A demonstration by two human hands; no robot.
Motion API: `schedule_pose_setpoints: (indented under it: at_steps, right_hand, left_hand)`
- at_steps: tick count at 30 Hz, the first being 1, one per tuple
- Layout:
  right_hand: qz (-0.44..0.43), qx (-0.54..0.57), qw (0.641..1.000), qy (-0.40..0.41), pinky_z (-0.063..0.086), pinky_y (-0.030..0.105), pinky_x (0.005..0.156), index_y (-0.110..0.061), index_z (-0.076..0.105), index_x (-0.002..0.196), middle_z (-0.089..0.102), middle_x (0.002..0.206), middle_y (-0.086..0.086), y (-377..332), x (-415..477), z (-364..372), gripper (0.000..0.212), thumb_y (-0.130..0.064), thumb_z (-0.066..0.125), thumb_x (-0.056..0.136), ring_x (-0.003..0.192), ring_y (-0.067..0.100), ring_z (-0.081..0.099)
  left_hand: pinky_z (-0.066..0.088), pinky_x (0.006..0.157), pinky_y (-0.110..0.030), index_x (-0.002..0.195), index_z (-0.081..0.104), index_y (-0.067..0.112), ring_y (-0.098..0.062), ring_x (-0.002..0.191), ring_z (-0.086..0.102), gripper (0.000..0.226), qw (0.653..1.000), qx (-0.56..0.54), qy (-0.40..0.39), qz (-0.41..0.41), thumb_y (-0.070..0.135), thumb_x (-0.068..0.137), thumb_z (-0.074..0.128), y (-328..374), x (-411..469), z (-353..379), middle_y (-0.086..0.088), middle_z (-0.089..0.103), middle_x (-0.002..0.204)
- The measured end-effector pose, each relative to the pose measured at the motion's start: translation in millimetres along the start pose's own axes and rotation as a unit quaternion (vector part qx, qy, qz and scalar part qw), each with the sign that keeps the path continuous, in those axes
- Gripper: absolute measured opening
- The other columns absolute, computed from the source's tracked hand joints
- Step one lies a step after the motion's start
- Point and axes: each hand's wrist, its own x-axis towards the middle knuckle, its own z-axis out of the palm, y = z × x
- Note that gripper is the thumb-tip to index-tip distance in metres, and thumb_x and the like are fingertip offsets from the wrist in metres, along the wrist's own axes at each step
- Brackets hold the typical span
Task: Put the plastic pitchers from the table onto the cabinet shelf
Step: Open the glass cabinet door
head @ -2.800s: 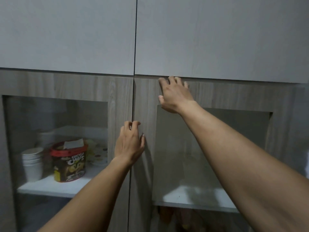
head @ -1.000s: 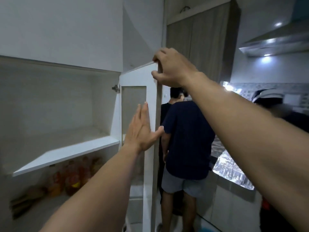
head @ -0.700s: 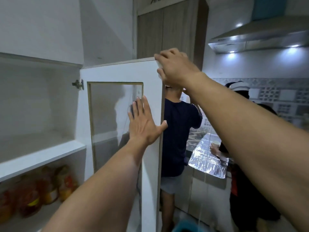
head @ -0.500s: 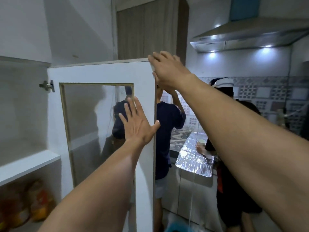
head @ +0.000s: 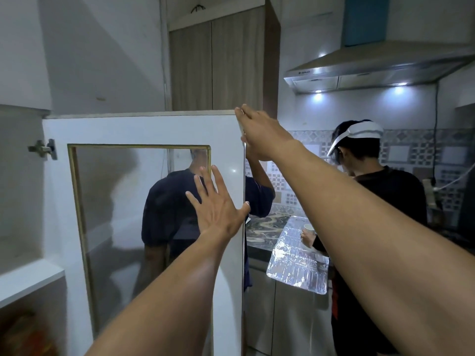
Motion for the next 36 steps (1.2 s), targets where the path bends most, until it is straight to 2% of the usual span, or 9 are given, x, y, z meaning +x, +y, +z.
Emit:
schedule_pose_setpoints:
  at_steps: [6, 15, 18, 20, 22, 24, 28, 33, 36]
  right_hand:
    - [0.007, -0.003, 1.000, 0.001, 0.030, 0.051, 0.115, -0.010, 0.010, 0.160, 0.006, 0.169, 0.010, 9.6, 13.6, 15.5, 0.073, -0.007, 0.051, 0.100, 0.151, 0.035, 0.021]
    - [0.014, 0.003, 1.000, 0.010, 0.036, 0.049, 0.112, -0.008, 0.010, 0.160, 0.007, 0.169, 0.011, 18.7, 25.6, 32.3, 0.075, -0.002, 0.052, 0.097, 0.148, 0.035, 0.025]
    - [0.020, 0.005, 1.000, 0.005, 0.030, 0.051, 0.117, -0.008, 0.011, 0.159, 0.007, 0.169, 0.012, 18.1, 25.6, 32.1, 0.073, -0.011, 0.052, 0.099, 0.150, 0.034, 0.021]
    - [0.024, 0.005, 1.000, 0.009, 0.020, 0.055, 0.121, -0.009, 0.012, 0.159, 0.007, 0.169, 0.011, 15.2, 25.3, 30.3, 0.072, -0.018, 0.052, 0.100, 0.153, 0.033, 0.013]
    - [0.017, 0.005, 0.999, 0.031, 0.011, 0.055, 0.123, -0.010, 0.014, 0.159, 0.008, 0.169, 0.011, 7.9, 25.9, 28.4, 0.071, -0.021, 0.051, 0.100, 0.155, 0.031, 0.006]
    - [-0.004, 0.006, 0.998, 0.063, 0.009, 0.054, 0.123, -0.011, 0.018, 0.159, 0.012, 0.168, 0.013, -4.1, 27.0, 27.5, 0.069, -0.020, 0.050, 0.099, 0.155, 0.031, 0.007]
    - [-0.045, 0.045, 0.994, 0.089, 0.011, 0.049, 0.124, -0.009, 0.024, 0.157, 0.018, 0.166, 0.015, -37.8, 29.0, 28.7, 0.064, -0.016, 0.047, 0.098, 0.154, 0.031, 0.013]
    - [-0.068, 0.106, 0.989, 0.075, 0.013, 0.048, 0.123, -0.011, 0.024, 0.157, 0.019, 0.166, 0.015, -95.9, 30.9, 43.1, 0.065, -0.020, 0.048, 0.098, 0.154, 0.031, 0.015]
    - [-0.094, 0.161, 0.981, 0.046, 0.013, 0.050, 0.123, -0.010, 0.019, 0.158, 0.015, 0.166, 0.018, -145.3, 35.0, 54.0, 0.066, -0.022, 0.044, 0.099, 0.154, 0.033, 0.012]
  left_hand:
    - [0.009, 0.117, -0.064, 0.152, -0.022, 0.015, -0.038, 0.150, -0.011, 0.120, 1.000, 0.014, 0.011, -0.004, 0.077, 0.078, 0.048, 0.2, 17.3, 19.5, -0.014, -0.016, 0.164]
    - [0.009, 0.117, -0.061, 0.154, -0.017, 0.019, -0.036, 0.151, -0.006, 0.113, 0.999, 0.042, 0.021, 0.015, 0.088, 0.077, 0.030, -7.6, 30.3, 32.7, -0.011, -0.013, 0.165]
    - [0.009, 0.118, -0.059, 0.156, -0.013, 0.021, -0.035, 0.152, -0.002, 0.106, 0.999, 0.033, 0.024, 0.024, 0.086, 0.081, 0.025, -9.5, 30.5, 30.3, -0.010, -0.009, 0.165]
    - [0.011, 0.119, -0.058, 0.156, -0.007, 0.023, -0.035, 0.151, 0.004, 0.096, 0.998, 0.031, 0.031, 0.034, 0.080, 0.086, 0.021, -13.4, 30.7, 25.3, -0.010, -0.003, 0.166]
    - [0.015, 0.119, -0.056, 0.157, 0.002, 0.024, -0.034, 0.150, 0.012, 0.083, 0.997, 0.038, 0.040, 0.046, 0.072, 0.091, 0.020, -19.1, 32.1, 17.1, -0.011, 0.007, 0.165]
    - [0.018, 0.119, -0.054, 0.155, 0.011, 0.025, -0.033, 0.149, 0.019, 0.073, 0.995, 0.050, 0.050, 0.065, 0.065, 0.095, 0.021, -27.5, 34.7, 4.5, -0.011, 0.017, 0.163]
    - [0.023, 0.117, -0.054, 0.153, 0.020, 0.022, -0.034, 0.145, 0.025, 0.064, 0.991, 0.088, 0.064, 0.076, 0.055, 0.098, 0.026, -70.6, 44.5, -31.4, -0.014, 0.025, 0.160]
    - [0.013, 0.120, -0.055, 0.156, 0.009, 0.024, -0.034, 0.150, 0.015, 0.067, 0.981, 0.184, 0.052, 0.019, 0.057, 0.099, 0.021, -148.4, 38.3, -83.2, -0.011, 0.013, 0.164]
    - [0.019, 0.118, -0.057, 0.156, 0.016, 0.020, -0.036, 0.147, 0.021, 0.068, 0.968, 0.241, 0.062, -0.013, 0.053, 0.098, 0.029, -192.6, 22.2, -124.7, -0.016, 0.021, 0.161]
